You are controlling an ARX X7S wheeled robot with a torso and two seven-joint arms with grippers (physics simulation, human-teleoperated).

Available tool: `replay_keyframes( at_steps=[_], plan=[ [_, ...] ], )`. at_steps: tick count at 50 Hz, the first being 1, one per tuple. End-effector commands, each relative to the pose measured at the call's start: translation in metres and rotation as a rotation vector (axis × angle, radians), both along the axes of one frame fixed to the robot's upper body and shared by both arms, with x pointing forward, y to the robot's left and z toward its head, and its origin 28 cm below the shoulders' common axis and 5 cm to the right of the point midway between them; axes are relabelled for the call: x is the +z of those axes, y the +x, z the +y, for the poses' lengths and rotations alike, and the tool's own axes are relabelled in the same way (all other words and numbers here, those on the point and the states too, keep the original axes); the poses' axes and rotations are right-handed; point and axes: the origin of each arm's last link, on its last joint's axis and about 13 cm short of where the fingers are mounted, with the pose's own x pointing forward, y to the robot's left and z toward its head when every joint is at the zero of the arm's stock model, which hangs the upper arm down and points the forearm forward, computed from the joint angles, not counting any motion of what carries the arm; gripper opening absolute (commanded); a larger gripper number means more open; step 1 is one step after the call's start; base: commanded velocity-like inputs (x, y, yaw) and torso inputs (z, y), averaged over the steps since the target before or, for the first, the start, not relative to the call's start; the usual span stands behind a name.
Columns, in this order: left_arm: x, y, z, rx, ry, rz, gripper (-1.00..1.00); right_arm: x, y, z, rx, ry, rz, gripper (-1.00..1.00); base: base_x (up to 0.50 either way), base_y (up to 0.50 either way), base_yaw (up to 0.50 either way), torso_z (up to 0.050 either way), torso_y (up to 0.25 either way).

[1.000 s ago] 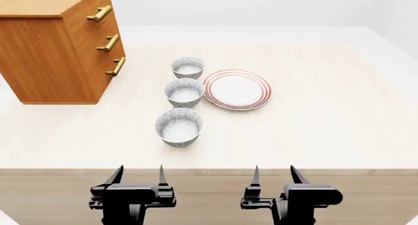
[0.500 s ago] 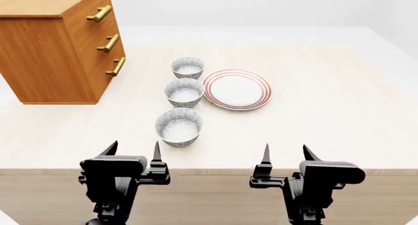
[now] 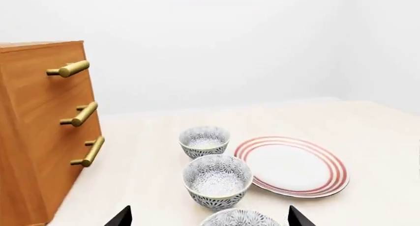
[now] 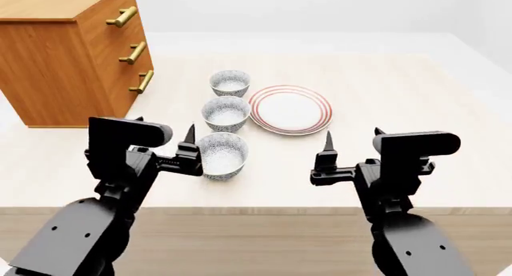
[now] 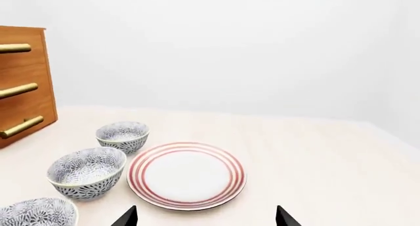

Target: Stack the bowl in the middle on the bowl at the back.

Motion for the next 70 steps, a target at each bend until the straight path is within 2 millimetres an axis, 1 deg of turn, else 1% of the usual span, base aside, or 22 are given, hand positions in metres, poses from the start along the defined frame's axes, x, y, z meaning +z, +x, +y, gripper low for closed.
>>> replay_keyframes(
  at_steps=[1, 6, 10, 17, 25, 37, 42, 47, 50, 55, 59, 62, 65, 70],
  plan=[
    [0.035, 0.010, 0.010, -0.013, 0.005, 0.026, 1.00, 0.039, 0.010, -0.006, 0.042, -0.004, -0.001, 1.00, 0.00, 0.00, 0.00, 0.000, 0.000],
    [0.043, 0.014, 0.013, -0.001, -0.006, 0.021, 1.00, 0.045, 0.009, -0.006, 0.038, -0.008, 0.003, 1.00, 0.04, 0.00, 0.00, 0.000, 0.000],
    [0.050, 0.016, 0.016, 0.001, -0.006, 0.019, 1.00, 0.050, 0.009, -0.006, 0.041, -0.029, 0.003, 1.00, 0.38, 0.00, 0.00, 0.000, 0.000],
    [0.055, 0.019, 0.017, 0.005, 0.006, 0.020, 1.00, 0.056, 0.011, -0.008, 0.043, -0.051, 0.002, 1.00, 0.49, 0.00, 0.00, 0.000, 0.000],
    [0.063, 0.022, 0.019, 0.001, -0.020, 0.017, 1.00, 0.061, 0.010, -0.010, 0.032, -0.045, -0.005, 1.00, 0.49, 0.00, 0.00, 0.000, 0.000],
    [0.073, 0.021, 0.019, -0.012, -0.019, 0.009, 1.00, 0.070, 0.010, -0.010, 0.042, -0.043, -0.013, 1.00, 0.50, 0.00, 0.00, 0.000, 0.000],
    [0.073, 0.021, 0.018, -0.014, -0.011, 0.011, 1.00, 0.071, 0.009, -0.010, 0.044, -0.045, -0.016, 1.00, 0.49, 0.00, 0.00, 0.000, 0.003],
    [0.076, 0.021, 0.019, -0.013, -0.012, -0.004, 1.00, 0.074, 0.010, -0.010, 0.046, -0.048, -0.027, 1.00, 0.50, 0.00, 0.00, 0.000, 0.000],
    [0.079, 0.022, 0.019, -0.006, -0.025, 0.030, 1.00, 0.080, 0.013, -0.010, 0.041, -0.054, -0.041, 1.00, 0.00, 0.00, 0.00, 0.000, 0.000],
    [0.084, 0.021, 0.021, -0.069, -0.023, 0.087, 1.00, 0.087, 0.017, -0.009, 0.028, -0.059, -0.039, 1.00, 0.00, 0.00, 0.00, 0.000, 0.000],
    [0.089, 0.024, 0.020, -0.047, 0.009, 0.171, 1.00, 0.091, 0.020, -0.008, 0.036, -0.036, -0.041, 1.00, 0.00, 0.00, 0.00, 0.000, 0.000],
    [0.094, 0.027, 0.019, -0.031, 0.045, 0.200, 1.00, 0.096, 0.020, -0.007, 0.036, -0.022, -0.037, 1.00, 0.00, 0.00, 0.00, 0.000, 0.000],
    [0.099, 0.027, 0.019, -0.046, 0.073, 0.268, 1.00, 0.100, 0.018, -0.007, 0.050, 0.010, -0.012, 1.00, 0.00, 0.00, 0.00, 0.000, 0.000],
    [0.106, 0.030, 0.018, -0.054, 0.073, 0.407, 1.00, 0.106, 0.017, -0.007, 0.076, 0.040, 0.010, 1.00, 0.00, 0.00, 0.00, 0.000, 0.000]
  ],
)
